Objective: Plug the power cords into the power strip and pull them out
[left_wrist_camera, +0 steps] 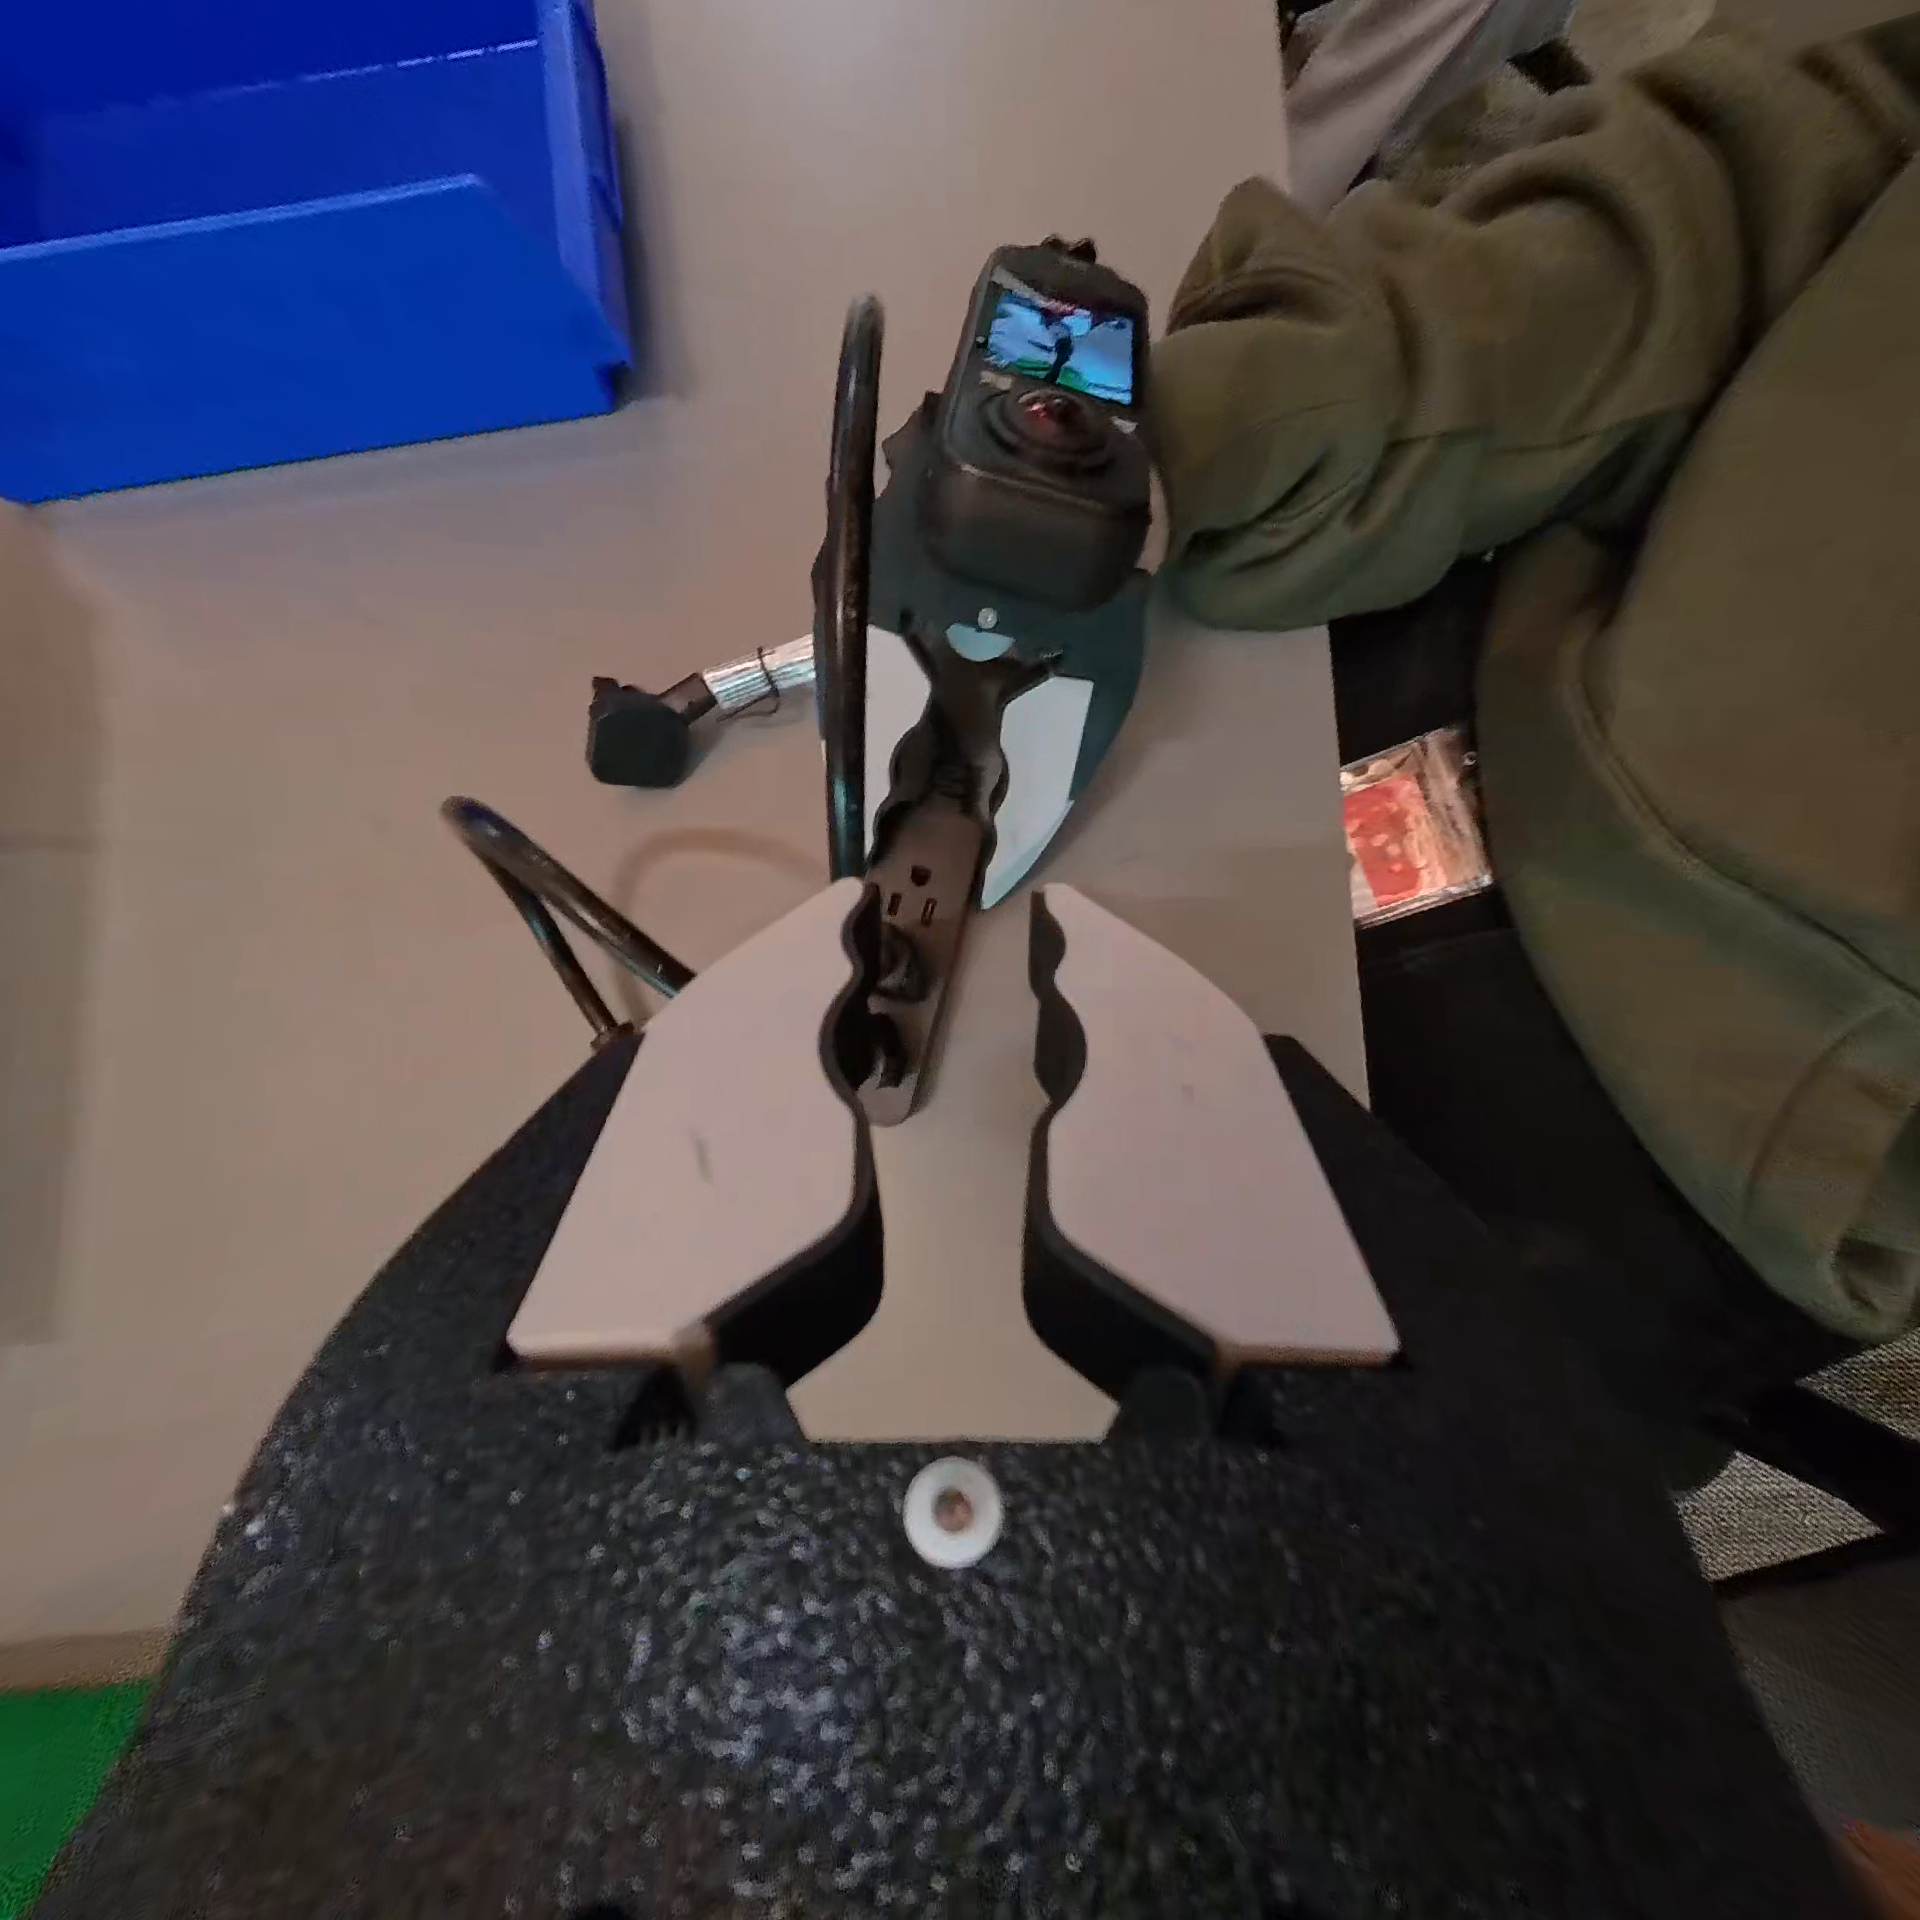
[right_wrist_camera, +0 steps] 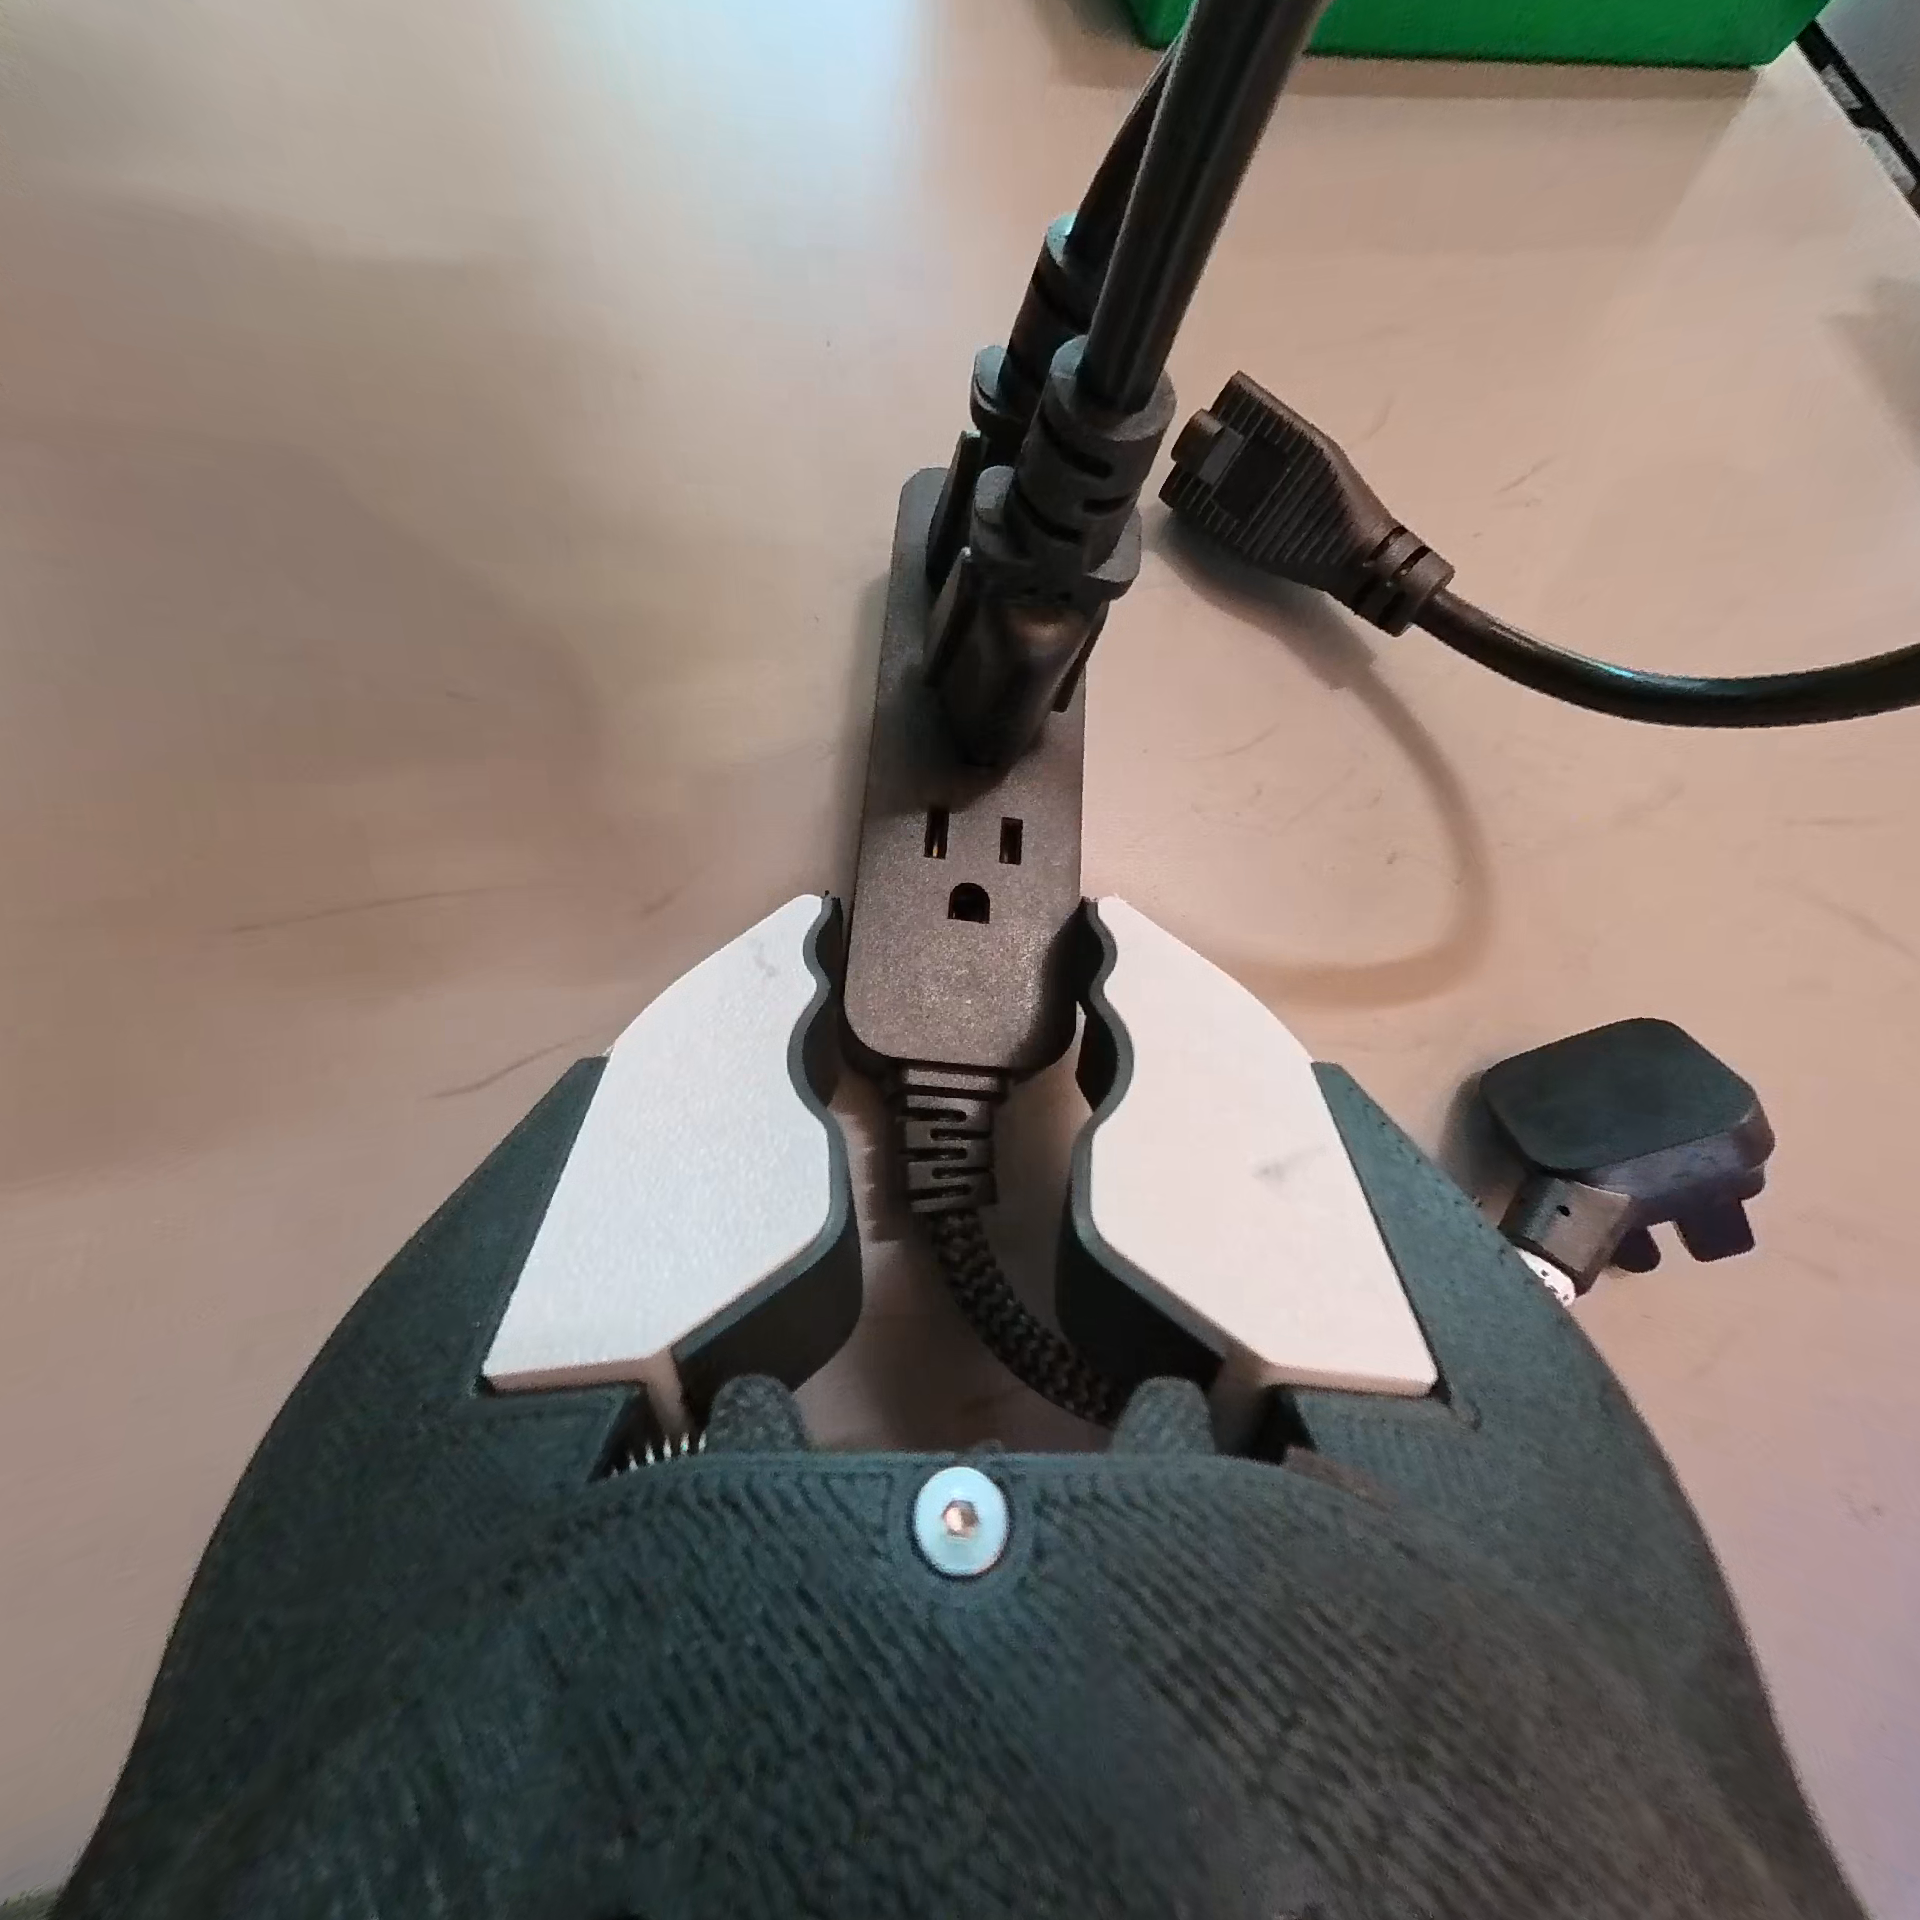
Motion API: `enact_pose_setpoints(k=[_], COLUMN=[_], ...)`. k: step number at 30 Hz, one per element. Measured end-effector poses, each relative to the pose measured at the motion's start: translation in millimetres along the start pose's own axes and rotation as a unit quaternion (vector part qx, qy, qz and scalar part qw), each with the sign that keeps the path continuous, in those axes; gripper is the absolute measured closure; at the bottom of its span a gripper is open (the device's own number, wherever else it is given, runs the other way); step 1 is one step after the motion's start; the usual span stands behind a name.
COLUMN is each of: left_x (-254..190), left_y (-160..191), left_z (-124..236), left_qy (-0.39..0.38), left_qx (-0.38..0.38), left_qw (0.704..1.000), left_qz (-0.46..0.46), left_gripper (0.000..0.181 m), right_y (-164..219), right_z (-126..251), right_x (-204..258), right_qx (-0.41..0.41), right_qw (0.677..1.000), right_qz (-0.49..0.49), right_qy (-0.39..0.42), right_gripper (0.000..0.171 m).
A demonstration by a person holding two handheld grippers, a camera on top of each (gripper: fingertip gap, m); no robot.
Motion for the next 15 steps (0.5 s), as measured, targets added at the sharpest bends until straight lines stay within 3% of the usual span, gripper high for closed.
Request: enact_pose_setpoints(k=[6,10,15], left_x=[-1.6,13.2,27.7], left_y=[-7.2,14.3,42.4], left_z=[-8.3,-30.9,-60.3], left_qy=[0.052,-0.032,-0.100], left_qx=[-0.038,0.105,0.292], left_qw=[0.998,0.993,0.936], left_qz=[0.024,-0.044,-0.169], left_gripper=[0.154,0.147,0.149], right_y=[0.2,0.3,0.4], right_z=[-0.1,-0.2,-0.4], right_x=[-0.4,-0.6,-0.5], right_qx=[-0.001,-0.001,-0.001], right_qw=[1.000,1.000,1.000], right_qz=[-0.005,-0.007,-0.004], right_qy=[-0.003,-0.005,-0.004], right_gripper=[0.127,0.127,0.127])
Point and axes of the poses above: each gripper's, where its closed fingertips meet, z back along the fingers, y out of its underside, x = y × z across the jaws, the point moved 4 cm from there along z, back along the fingers, and after that the axes turned 7 degrees about -x, right-handed, at the moved point
